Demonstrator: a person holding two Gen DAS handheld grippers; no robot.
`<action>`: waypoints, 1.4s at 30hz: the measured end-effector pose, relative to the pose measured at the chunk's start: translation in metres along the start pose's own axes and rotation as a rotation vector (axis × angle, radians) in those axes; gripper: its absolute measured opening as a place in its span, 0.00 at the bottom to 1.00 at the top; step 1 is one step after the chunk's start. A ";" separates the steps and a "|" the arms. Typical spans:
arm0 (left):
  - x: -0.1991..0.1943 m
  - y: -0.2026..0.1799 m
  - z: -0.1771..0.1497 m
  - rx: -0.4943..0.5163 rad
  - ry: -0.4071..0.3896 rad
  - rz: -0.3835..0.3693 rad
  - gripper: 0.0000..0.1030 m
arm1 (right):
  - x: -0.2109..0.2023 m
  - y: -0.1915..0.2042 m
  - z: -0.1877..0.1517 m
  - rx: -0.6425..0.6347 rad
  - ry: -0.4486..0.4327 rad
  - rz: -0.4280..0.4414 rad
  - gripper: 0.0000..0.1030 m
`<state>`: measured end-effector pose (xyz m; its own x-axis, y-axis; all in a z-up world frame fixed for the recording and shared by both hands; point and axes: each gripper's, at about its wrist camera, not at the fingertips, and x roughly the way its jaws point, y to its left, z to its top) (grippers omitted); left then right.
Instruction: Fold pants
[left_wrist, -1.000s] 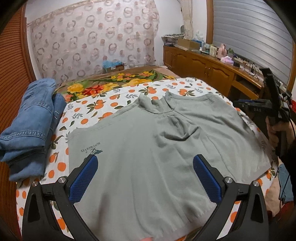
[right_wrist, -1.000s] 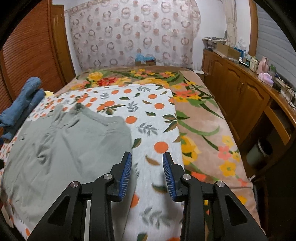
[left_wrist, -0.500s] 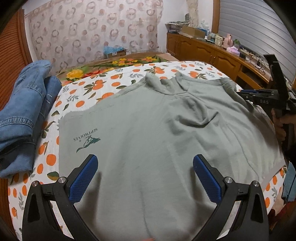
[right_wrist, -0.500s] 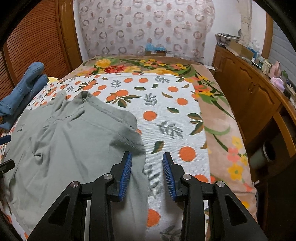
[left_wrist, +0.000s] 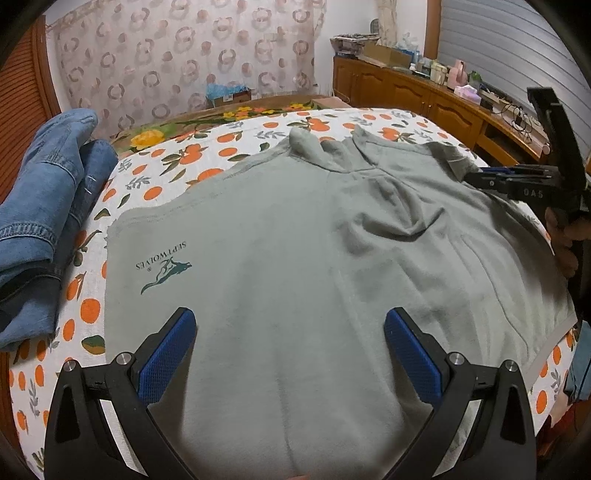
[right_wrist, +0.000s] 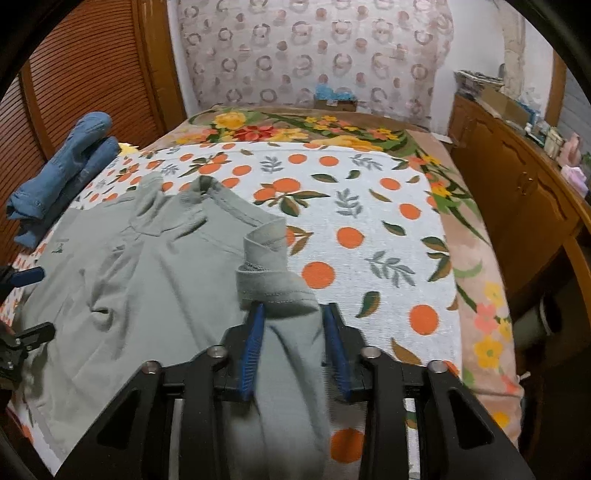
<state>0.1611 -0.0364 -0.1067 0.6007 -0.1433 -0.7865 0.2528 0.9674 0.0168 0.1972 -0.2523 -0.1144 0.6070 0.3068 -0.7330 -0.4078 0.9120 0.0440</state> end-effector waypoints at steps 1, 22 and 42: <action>0.000 0.000 0.000 -0.001 0.001 0.002 1.00 | -0.003 -0.001 0.000 -0.002 -0.008 -0.004 0.17; 0.004 0.001 0.000 -0.007 0.014 -0.001 1.00 | -0.044 -0.061 -0.022 0.091 -0.082 -0.220 0.27; 0.002 0.003 -0.001 -0.017 0.026 -0.007 1.00 | -0.095 -0.012 -0.095 -0.075 -0.040 -0.001 0.50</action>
<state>0.1624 -0.0335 -0.1089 0.5788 -0.1452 -0.8025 0.2444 0.9697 0.0008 0.0793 -0.3189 -0.1099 0.6337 0.3175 -0.7055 -0.4560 0.8900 -0.0091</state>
